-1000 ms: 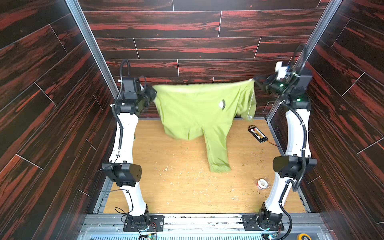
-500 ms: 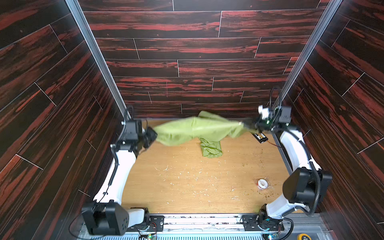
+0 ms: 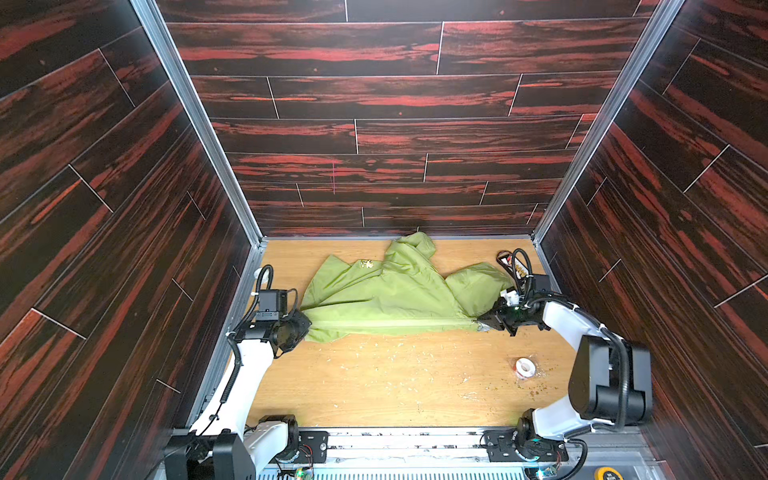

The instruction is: Zip up the jacket

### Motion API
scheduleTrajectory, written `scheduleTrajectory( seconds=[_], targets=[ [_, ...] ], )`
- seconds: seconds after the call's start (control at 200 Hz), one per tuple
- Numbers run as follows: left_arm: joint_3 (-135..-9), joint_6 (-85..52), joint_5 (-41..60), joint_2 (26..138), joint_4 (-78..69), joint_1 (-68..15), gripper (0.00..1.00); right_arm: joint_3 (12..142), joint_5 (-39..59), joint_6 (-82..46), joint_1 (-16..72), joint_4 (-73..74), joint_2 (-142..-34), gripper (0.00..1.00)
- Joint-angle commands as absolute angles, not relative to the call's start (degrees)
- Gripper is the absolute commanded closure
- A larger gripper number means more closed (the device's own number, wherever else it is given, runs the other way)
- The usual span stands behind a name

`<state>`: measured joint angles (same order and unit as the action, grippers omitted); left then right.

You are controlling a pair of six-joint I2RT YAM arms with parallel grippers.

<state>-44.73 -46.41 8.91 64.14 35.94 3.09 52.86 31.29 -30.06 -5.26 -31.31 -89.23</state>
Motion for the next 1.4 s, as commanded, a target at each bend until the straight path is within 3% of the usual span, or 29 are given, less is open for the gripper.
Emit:
scheduleTrajectory(
  seconds=[0.0,0.07,0.09,0.115,0.13,0.16,0.391,0.536,0.631,0.661,0.731,0.837,0.967,1.077,1.257,1.393],
  targets=[
    [-47.47,-43.96,2.06,66.86,43.37,4.42,0.78,53.19,24.34,-28.52,-6.04,-33.23,-89.21,0.64],
    [-50.45,-43.16,-0.46,68.12,47.58,4.47,0.59,54.37,20.88,-28.93,-6.57,-35.22,-88.34,0.45],
    [-50.92,-43.17,-1.30,68.27,48.62,4.48,0.43,54.77,20.42,-29.15,-6.82,-35.97,-88.18,0.40],
    [-51.71,-43.25,-2.61,68.29,49.65,4.48,0.37,55.41,17.71,-29.32,-7.10,-36.76,-87.95,0.35],
    [-52.10,-43.29,-3.25,68.21,50.27,4.44,0.25,55.66,17.02,-29.36,-7.26,-37.36,-87.79,0.33],
    [-52.77,-43.66,-4.56,67.84,51.09,4.48,0.21,56.40,16.03,-29.60,-7.65,-38.13,-87.38,0.29],
    [-56.09,-44.24,-12.43,59.06,49.87,4.44,0.15,61.03,10.05,-30.95,-8.22,-36.34,-78.49,0.20],
    [-49.39,-43.45,-20.24,48.69,28.40,4.48,0.04,64.13,-1.97,-33.09,-7.57,-29.84,-72.46,0.18],
    [-42.26,-43.80,-25.76,44.72,11.37,4.48,0.01,59.23,-8.02,-30.70,-6.27,-14.66,-66.69,0.15],
    [-40.53,-41.48,-26.59,44.48,7.16,4.40,0.00,56.88,-11.06,-29.02,-5.86,-9.16,-65.24,0.02],
    [-36.27,-30.59,-25.47,44.80,-6.04,4.37,0.00,52.58,-13.29,-21.30,-5.79,1.51,-63.28,0.01],
    [-33.95,-18.31,-25.96,48.32,-18.22,4.40,0.00,51.61,-17.14,-14.31,-5.88,9.13,-64.14,0.01],
    [-42.05,-9.04,-24.34,59.15,-7.94,4.39,0.00,49.73,-16.74,-8.35,-5.76,13.89,-69.41,0.03],
    [-38.56,-10.74,-21.77,65.24,-12.14,4.39,0.00,42.06,-18.96,-6.45,-5.76,19.72,-72.36,0.03],
    [-30.46,-12.15,-26.42,72.23,-21.33,4.31,0.00,29.15,-15.75,-7.79,-4.97,32.59,-76.68,0.03],
    [-29.10,-12.72,-23.45,79.57,-30.57,4.20,0.00,26.19,-13.71,-7.12,-4.44,43.98,-83.56,0.03]
  ],
)
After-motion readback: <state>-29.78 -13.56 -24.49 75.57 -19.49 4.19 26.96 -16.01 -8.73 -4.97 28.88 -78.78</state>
